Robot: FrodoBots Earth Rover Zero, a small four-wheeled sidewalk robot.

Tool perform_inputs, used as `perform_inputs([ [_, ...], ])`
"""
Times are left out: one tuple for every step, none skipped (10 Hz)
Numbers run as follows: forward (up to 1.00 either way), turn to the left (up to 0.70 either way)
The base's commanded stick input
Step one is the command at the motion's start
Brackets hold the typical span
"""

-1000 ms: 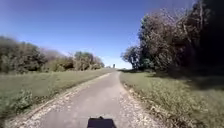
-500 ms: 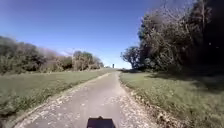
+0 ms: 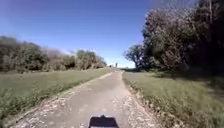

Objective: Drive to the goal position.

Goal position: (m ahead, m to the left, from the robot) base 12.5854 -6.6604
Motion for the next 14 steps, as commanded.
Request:
perform_inputs([
  [0.5,0.0],
  [0.5,0.0],
  [0.5,0.0],
  [0.5,0.0],
  [0.5,0.0],
  [0.5,0.0],
  [0.5,0.0],
  [0.5,0.0],
  [0.5,0.0],
  [0.5,0.0],
  [0.5,0.0],
  [0.5,0.0],
  [0.5,0.0],
  [0.5,0.0],
])
